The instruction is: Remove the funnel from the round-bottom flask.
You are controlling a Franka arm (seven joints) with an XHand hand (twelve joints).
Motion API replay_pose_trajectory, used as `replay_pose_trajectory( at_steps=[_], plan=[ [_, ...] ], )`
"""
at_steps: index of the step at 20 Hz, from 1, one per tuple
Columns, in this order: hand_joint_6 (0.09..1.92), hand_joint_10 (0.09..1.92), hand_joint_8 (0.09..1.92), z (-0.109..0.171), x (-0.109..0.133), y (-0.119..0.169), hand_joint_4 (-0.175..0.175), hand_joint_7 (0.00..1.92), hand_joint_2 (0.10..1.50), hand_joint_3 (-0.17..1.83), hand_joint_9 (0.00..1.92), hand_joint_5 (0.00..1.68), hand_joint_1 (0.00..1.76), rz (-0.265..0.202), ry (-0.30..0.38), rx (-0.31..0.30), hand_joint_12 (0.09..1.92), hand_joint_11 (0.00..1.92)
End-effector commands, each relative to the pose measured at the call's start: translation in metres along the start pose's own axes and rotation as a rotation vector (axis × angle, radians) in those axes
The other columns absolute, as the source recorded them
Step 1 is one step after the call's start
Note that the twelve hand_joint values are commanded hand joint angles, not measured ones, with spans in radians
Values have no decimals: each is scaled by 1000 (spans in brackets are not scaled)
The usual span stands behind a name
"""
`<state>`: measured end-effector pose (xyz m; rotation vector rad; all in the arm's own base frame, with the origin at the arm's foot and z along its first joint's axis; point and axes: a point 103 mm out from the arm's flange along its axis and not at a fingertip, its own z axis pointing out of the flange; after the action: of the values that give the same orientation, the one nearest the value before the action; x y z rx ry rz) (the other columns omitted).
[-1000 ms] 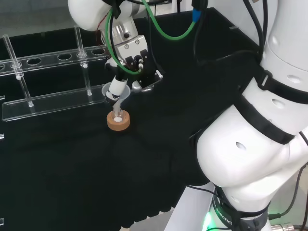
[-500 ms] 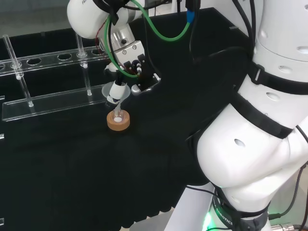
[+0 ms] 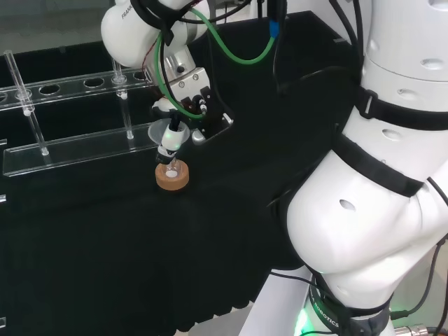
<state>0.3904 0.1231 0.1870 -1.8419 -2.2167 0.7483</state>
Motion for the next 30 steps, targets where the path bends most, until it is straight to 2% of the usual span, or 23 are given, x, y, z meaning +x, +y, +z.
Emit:
replay_pose_trajectory(
  at_steps=[1,4,6,8,11,14,20,25,30],
  plan=[
    [87,728,630,2,2,3,-4,71,715,289,297,151,737,0,-28,-23,1405,385],
    [87,681,659,0,2,2,0,175,731,339,425,293,775,13,-63,-74,1374,431],
    [106,613,660,-3,3,1,8,330,741,395,586,482,810,26,-102,-122,1333,496],
    [225,540,645,-5,3,-1,23,474,752,445,737,674,841,32,-116,-154,1286,563],
    [440,451,631,-12,2,-6,35,637,767,502,951,796,880,25,-125,-198,1234,653],
    [562,405,640,-21,-1,-11,31,710,774,530,1093,831,910,26,-130,-219,1180,733],
    [613,381,649,-41,-1,-23,26,719,775,539,1154,842,923,21,-173,-177,1146,775],
    [634,366,658,-66,3,-44,22,705,774,542,1168,831,927,38,-228,-217,1133,781],
    [643,359,662,-97,-5,-67,20,701,773,543,1175,826,929,79,-266,-243,1130,786]
  ],
)
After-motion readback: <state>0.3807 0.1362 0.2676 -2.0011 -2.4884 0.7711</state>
